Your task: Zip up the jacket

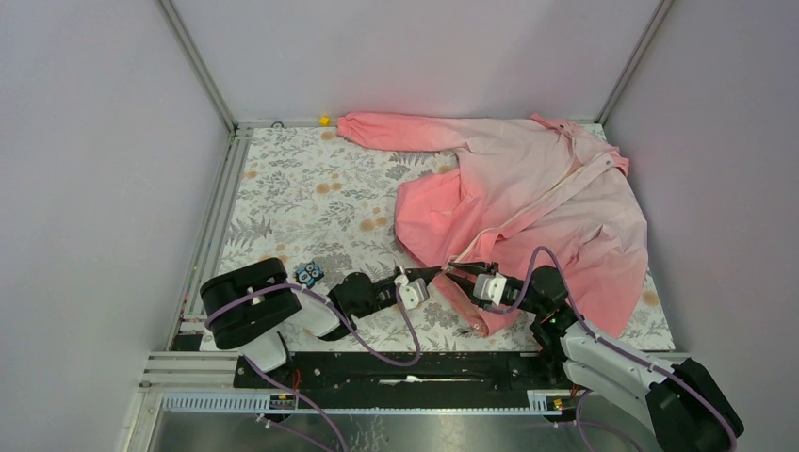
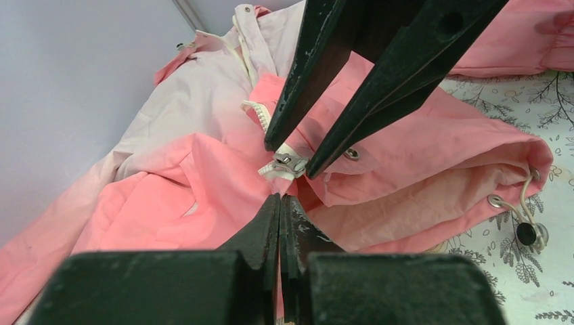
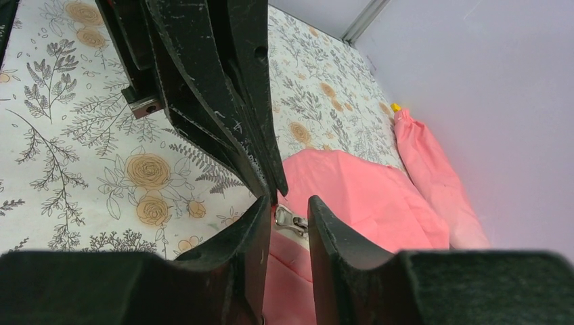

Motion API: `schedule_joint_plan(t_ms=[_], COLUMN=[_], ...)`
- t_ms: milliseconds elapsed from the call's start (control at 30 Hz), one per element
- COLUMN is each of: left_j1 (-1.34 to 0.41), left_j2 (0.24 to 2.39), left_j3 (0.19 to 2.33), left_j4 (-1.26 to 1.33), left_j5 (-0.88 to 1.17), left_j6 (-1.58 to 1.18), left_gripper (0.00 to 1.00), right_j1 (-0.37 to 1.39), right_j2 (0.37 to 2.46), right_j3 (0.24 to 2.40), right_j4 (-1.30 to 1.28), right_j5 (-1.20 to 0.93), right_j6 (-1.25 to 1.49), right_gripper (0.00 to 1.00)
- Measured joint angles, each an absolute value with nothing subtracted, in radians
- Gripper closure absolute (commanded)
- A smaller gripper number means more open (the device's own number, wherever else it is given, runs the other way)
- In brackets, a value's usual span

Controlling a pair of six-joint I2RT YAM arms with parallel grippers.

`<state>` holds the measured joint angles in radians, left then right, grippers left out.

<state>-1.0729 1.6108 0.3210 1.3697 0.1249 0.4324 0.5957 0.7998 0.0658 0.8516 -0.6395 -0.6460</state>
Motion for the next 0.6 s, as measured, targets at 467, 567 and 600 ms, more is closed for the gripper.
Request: schedule_joint_plan(t_ms=[467,567,600], left_j1=[-1.073,-1.073,-1.073], left_j2=[1.604,1.604,1.604], left_j3=[0.321,0.321,0.321], left_j4=[1.340,1.337,1.335], left_j5=[0.129,0.129,0.130], left_j6=[0.432,0.432,0.432], left_gripper=[1.00,1.00,1.00], right_j1=[0.596,0.596,0.596], right_j2=[0.834,0.842,0.842], right_j3=[0.066,0.066,0.066], right_j4=[0.850,0.850,0.850], right_j5=[-0.641,-0.641,-0.641], right_j6=[-0.646,-0.646,-0.646], right_gripper=[0.67,0.73,0.75])
